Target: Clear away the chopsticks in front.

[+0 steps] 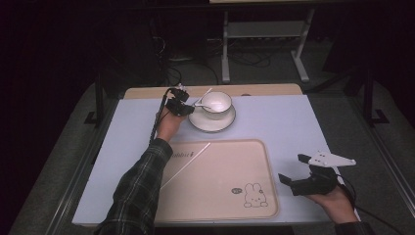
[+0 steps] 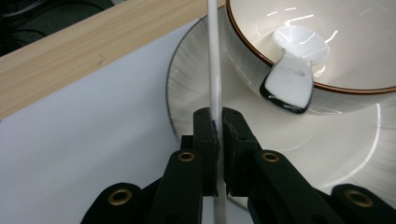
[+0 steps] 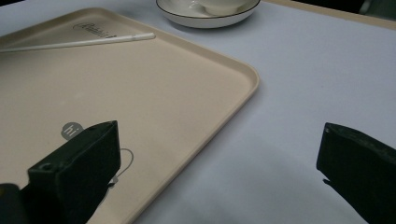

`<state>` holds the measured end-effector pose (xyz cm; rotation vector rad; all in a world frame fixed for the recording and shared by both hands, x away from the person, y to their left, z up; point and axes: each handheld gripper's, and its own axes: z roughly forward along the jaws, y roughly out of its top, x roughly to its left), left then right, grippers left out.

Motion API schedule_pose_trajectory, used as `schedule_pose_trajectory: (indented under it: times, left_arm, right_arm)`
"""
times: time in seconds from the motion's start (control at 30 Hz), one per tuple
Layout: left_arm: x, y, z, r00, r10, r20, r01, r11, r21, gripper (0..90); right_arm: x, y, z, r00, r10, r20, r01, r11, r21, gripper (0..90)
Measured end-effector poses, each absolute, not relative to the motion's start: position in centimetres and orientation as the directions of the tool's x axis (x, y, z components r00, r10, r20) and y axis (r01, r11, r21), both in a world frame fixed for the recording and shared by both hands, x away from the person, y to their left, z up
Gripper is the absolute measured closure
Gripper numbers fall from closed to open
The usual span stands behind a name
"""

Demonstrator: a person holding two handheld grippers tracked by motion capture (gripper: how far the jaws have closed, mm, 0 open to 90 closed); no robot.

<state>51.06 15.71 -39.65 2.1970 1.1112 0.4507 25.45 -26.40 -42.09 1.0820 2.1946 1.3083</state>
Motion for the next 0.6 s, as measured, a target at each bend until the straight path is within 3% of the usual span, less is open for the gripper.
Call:
schedule_pose_trajectory:
  times: [0.6]
  left_arm:
    - [43.5,22.7,-38.0,0.556,0.831,-0.024,0.634,-0.405,0.659,84.9]
  right_arm:
    - [25.4,-26.3,-42.1,-0.636,0.768,0.067,0.430,0.281,0.858,0.0]
